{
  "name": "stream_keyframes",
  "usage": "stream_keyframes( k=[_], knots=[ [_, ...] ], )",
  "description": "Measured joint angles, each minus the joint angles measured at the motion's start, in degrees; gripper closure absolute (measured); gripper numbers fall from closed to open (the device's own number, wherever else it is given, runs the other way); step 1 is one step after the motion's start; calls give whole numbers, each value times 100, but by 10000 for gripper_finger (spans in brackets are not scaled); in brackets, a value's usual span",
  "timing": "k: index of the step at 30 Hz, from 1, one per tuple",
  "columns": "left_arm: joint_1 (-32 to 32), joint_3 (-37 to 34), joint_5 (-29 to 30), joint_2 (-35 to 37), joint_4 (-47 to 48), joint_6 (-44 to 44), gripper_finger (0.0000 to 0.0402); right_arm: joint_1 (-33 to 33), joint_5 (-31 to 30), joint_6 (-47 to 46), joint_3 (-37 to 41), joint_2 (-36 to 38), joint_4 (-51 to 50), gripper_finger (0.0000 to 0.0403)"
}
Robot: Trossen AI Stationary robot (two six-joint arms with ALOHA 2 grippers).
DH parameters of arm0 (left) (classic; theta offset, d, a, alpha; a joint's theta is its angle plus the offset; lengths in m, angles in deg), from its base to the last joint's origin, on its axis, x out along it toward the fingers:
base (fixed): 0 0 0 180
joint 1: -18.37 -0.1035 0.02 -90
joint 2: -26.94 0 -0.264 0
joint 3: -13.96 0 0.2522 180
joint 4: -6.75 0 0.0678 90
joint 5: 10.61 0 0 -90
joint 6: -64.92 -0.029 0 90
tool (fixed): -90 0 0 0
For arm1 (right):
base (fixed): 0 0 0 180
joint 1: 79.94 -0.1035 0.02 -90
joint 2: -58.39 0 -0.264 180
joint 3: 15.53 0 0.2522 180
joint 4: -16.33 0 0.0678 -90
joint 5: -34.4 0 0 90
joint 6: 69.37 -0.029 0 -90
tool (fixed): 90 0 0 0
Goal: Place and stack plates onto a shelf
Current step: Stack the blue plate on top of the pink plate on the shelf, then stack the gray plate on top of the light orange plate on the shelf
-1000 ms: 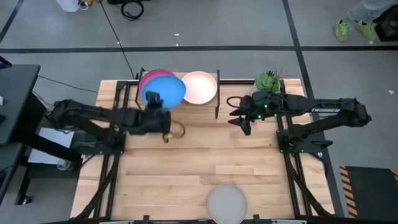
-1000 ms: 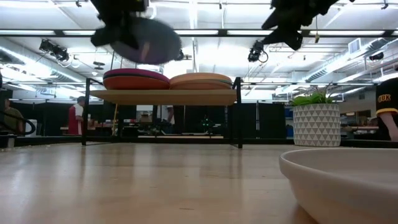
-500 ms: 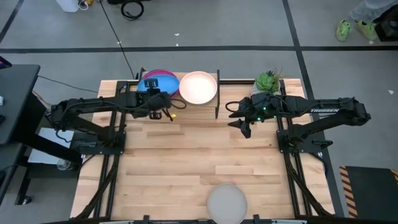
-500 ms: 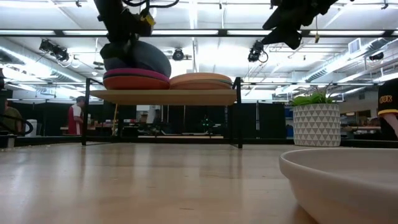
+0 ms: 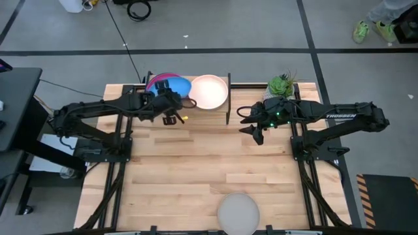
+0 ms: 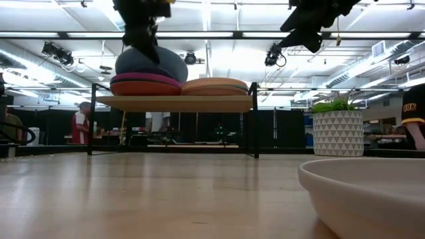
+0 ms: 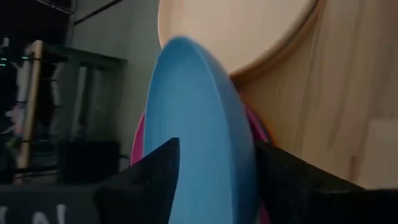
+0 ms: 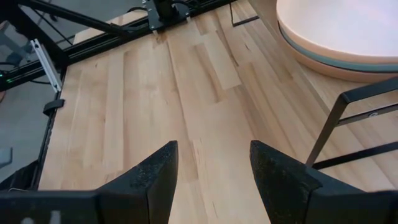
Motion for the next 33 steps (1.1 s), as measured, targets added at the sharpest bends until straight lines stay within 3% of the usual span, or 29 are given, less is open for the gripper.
stream_keyframes(
  k=[7,16,18,23,25,33],
  knots=[
    [-145,273,-851,0,36,449,193,-1,4,10,0,0,0,197],
    [-130,274,-950,73,84,437,193,-83,9,15,0,0,-2,197],
    [-61,278,-1507,89,-51,564,193,-83,9,20,0,0,-2,197],
    [423,216,-3574,-54,-730,1202,196,-83,7,110,0,0,-1,197],
    [903,93,-3595,-280,-873,1178,202,-83,8,113,0,0,-2,197],
    [2712,-63,-2770,-1463,-1997,452,228,-83,7,109,0,-12,-34,197]
  ],
)
